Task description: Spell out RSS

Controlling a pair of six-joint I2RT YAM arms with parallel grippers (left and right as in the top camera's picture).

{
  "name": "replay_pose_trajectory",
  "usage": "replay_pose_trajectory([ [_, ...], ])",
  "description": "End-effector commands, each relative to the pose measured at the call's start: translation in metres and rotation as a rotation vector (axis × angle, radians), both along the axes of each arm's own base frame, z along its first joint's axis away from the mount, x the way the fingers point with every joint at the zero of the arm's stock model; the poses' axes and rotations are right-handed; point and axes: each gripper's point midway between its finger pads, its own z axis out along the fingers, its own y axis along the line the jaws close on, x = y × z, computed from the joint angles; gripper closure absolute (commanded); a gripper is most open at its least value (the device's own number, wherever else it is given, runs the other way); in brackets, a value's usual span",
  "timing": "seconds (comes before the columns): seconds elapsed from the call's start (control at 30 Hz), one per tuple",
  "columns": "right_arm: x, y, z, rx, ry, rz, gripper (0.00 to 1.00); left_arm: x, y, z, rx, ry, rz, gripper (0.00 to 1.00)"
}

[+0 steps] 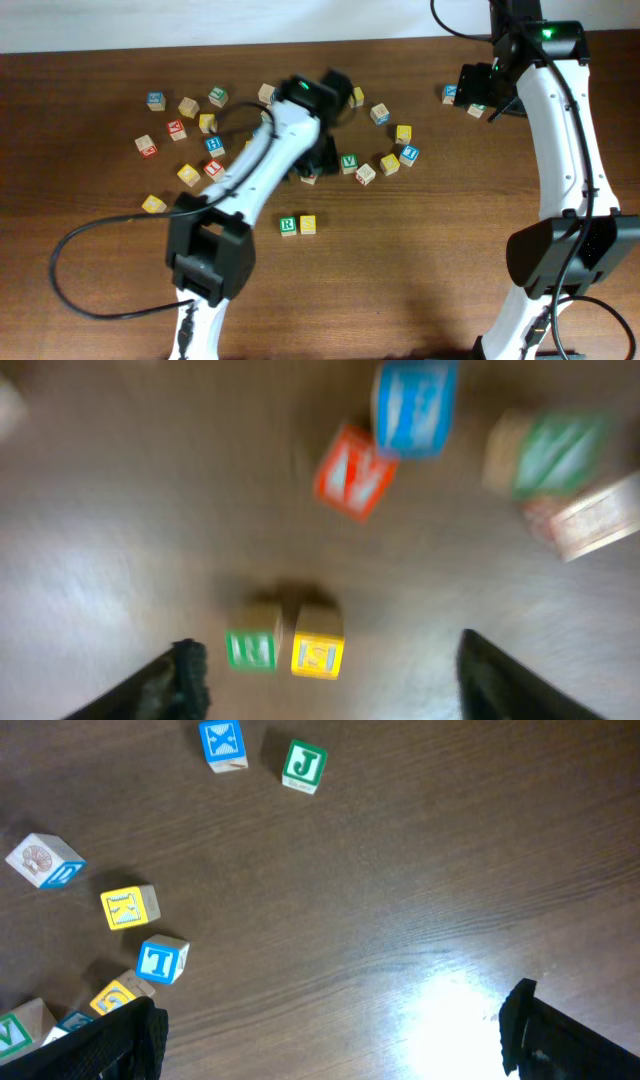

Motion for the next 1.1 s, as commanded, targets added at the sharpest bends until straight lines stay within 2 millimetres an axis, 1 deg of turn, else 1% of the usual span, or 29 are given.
replay_pose_trajectory([
  [0.0,0.000,-0.001,0.002,0.000,-0.006,-0.005,0.02,0.071,0.034,0.050,-0.079,-0.219,-0.032,0.20],
  [0.03,0.000,-0.001,0.002,0.000,-0.006,-0.005,0.02,0.098,0.049,0.051,-0.098,-0.293,0.000,0.22],
  [0.07,0.000,-0.001,0.002,0.000,-0.006,-0.005,0.02,0.112,0.056,0.048,-0.107,-0.328,0.022,0.24],
  [0.1,0.000,-0.001,0.002,0.000,-0.006,-0.005,0.02,0.120,0.059,0.044,-0.110,-0.342,0.033,0.25],
  [0.13,0.000,-0.001,0.002,0.000,-0.006,-0.005,0.02,0.128,0.059,0.037,-0.105,-0.351,0.003,0.25],
  [0.2,0.000,-0.001,0.002,0.000,-0.005,-0.005,0.02,0.144,0.051,0.005,-0.063,-0.344,-0.203,0.26],
  [0.23,0.000,-0.001,0.002,0.000,-0.005,-0.005,0.02,0.146,0.050,-0.011,-0.049,-0.323,-0.259,0.26],
  [0.3,0.000,-0.001,0.002,0.000,-0.006,-0.005,0.02,0.147,0.048,-0.041,-0.033,-0.275,-0.306,0.26],
  [0.37,0.000,-0.001,0.002,0.000,-0.006,-0.005,0.02,0.145,0.045,-0.062,-0.038,-0.242,-0.312,0.26],
  [0.4,0.000,-0.001,0.002,0.000,-0.006,-0.005,0.02,0.144,0.043,-0.070,-0.036,-0.228,-0.316,0.26],
  [0.47,0.000,-0.001,0.002,0.000,-0.006,-0.005,0.02,0.141,0.037,-0.075,-0.038,-0.216,-0.328,0.27],
  [0.53,0.000,-0.001,0.002,0.000,-0.005,-0.005,0.02,0.136,0.023,-0.076,-0.062,-0.211,-0.396,0.28],
  [0.57,0.000,-0.001,0.002,0.000,-0.006,-0.005,0.02,0.137,0.023,-0.075,-0.033,-0.218,-0.414,0.27],
  [0.6,0.000,-0.001,0.002,0.000,-0.006,-0.005,0.02,0.140,0.030,-0.072,0.027,-0.231,-0.410,0.27],
  [0.7,0.000,-0.001,0.002,0.000,-0.006,-0.005,0.02,0.141,0.026,-0.050,0.007,-0.250,-0.401,0.28],
  [0.73,0.000,-0.001,0.002,0.000,-0.005,-0.005,0.02,0.138,0.025,-0.049,-0.002,-0.240,-0.403,0.27],
  [0.77,0.000,-0.001,0.002,0.000,-0.006,-0.005,0.02,0.135,0.026,-0.053,0.001,-0.220,-0.404,0.28],
  [0.83,0.000,-0.001,0.002,0.000,-0.006,-0.005,0.02,0.127,0.028,-0.076,0.002,-0.160,-0.406,0.29],
  [0.87,0.000,-0.001,0.002,0.000,-0.006,-0.005,0.02,0.126,0.026,-0.082,-0.008,-0.148,-0.408,0.30],
  [0.93,0.000,-0.001,0.002,0.000,-0.006,-0.005,0.02,0.126,0.024,-0.086,-0.017,-0.147,-0.409,0.34],
  [1.07,0.000,-0.001,0.002,0.000,-0.006,-0.005,0.02,0.137,0.020,-0.084,-0.025,-0.193,-0.409,0.51],
])
